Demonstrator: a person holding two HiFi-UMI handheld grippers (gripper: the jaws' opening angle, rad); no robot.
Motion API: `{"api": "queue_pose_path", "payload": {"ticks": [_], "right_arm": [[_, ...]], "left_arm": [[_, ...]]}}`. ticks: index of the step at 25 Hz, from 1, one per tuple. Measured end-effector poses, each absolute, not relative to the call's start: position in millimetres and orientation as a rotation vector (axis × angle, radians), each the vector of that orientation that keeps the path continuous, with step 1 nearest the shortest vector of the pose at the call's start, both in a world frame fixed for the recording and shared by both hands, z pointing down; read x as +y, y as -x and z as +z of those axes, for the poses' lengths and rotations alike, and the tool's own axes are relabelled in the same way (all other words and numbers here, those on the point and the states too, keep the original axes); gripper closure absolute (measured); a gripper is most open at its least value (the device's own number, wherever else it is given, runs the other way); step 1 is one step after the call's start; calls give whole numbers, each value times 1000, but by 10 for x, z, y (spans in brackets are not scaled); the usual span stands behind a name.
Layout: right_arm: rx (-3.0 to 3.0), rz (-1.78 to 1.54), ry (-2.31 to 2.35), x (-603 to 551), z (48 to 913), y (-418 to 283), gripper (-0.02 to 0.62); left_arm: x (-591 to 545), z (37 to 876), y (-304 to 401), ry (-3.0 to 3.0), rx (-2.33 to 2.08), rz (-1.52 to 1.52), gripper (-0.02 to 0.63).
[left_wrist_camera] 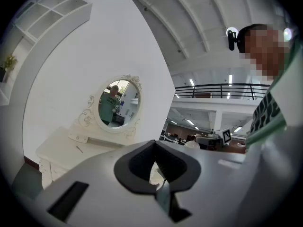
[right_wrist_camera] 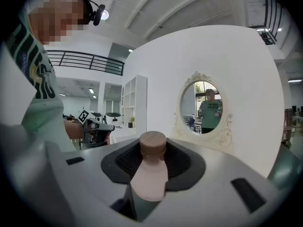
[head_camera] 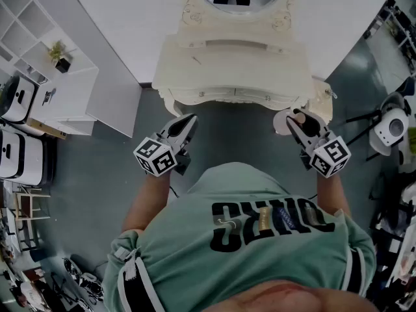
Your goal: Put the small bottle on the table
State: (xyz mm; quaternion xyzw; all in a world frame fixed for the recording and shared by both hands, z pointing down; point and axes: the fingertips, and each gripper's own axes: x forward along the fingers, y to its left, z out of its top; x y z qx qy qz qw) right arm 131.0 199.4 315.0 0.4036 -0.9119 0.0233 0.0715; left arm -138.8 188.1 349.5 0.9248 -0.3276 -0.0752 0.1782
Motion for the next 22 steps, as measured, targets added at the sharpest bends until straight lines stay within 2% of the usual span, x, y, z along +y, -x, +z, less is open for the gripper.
{"api": "queue_pose_path", "payload": {"ticks": [22], "right_arm": [[-2757,80,-1222,2054,3014,-1454,471]], "left_arm": [[1886,3477,1176,-2619,-912,-216,598]]}}
